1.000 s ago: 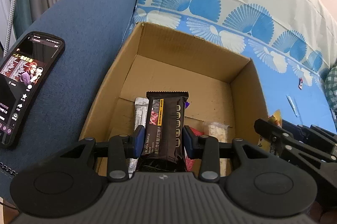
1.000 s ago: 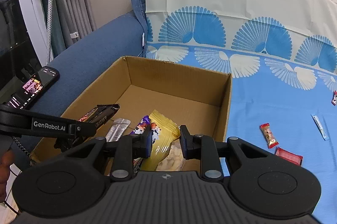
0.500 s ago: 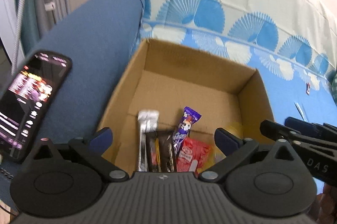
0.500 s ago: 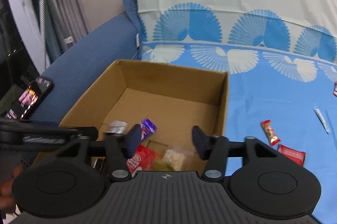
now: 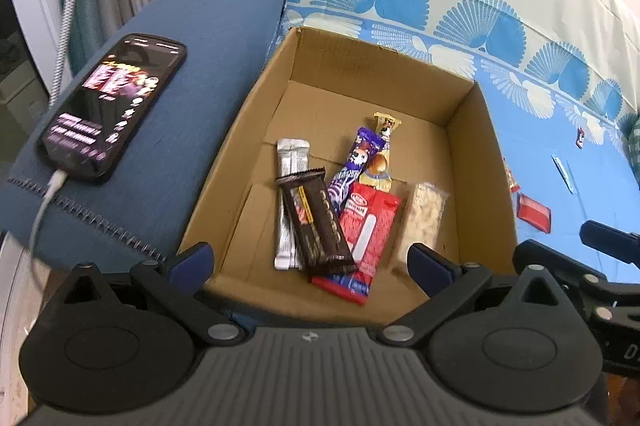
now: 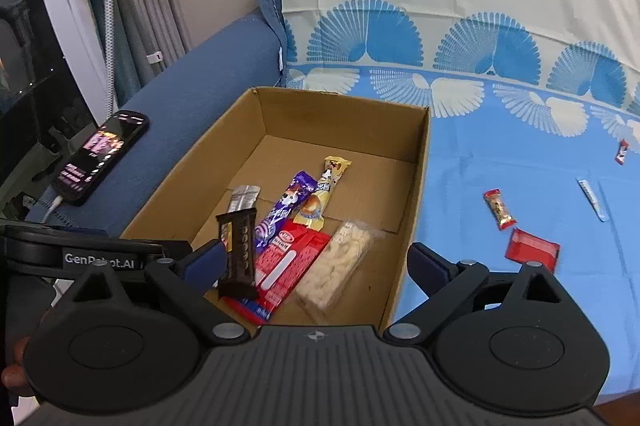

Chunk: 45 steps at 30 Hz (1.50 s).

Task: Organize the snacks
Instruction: 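Lift both tools back from the box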

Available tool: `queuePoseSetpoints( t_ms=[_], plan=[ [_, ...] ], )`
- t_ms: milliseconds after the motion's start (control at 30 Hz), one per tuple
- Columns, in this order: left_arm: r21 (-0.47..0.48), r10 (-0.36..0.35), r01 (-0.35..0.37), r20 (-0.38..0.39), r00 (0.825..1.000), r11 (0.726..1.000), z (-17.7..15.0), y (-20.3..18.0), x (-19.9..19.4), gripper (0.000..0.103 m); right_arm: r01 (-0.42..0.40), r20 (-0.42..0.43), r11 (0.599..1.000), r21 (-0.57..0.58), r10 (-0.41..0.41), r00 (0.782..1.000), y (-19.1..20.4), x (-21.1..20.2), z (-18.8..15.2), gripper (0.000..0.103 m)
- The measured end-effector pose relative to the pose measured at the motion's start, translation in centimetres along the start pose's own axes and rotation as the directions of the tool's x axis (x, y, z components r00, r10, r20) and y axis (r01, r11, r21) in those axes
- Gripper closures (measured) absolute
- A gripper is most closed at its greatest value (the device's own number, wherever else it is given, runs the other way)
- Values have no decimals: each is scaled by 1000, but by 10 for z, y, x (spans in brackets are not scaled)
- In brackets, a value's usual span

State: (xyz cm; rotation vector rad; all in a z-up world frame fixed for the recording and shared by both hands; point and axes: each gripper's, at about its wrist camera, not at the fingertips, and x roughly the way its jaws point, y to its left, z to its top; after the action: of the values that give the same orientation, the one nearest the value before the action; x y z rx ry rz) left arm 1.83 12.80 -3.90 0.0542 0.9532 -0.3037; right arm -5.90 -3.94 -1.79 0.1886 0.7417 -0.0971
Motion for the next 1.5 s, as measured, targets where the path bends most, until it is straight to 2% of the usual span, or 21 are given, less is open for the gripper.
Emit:
queuePoseSetpoints(
  t_ms=[333, 633, 933, 1500],
  plan=[
    [6, 10, -11, 76, 997, 1000, -25, -21, -67, 0, 22, 99, 1000, 13, -23, 995, 1, -70, -30, 2],
    [8, 34, -35, 70, 997, 999, -64, -39, -95, 0, 31, 163, 999, -33, -25, 986, 1, -112, -57, 1],
    [55, 70, -75, 94, 993, 996, -88, -50, -115, 0, 31, 211, 999, -27, -25, 977, -1, -139, -73, 1],
    [76, 75, -87, 147, 986, 993, -96, -57, -138, 0, 31, 259, 999, -14, -27, 966, -3, -161, -85, 1]
  ],
)
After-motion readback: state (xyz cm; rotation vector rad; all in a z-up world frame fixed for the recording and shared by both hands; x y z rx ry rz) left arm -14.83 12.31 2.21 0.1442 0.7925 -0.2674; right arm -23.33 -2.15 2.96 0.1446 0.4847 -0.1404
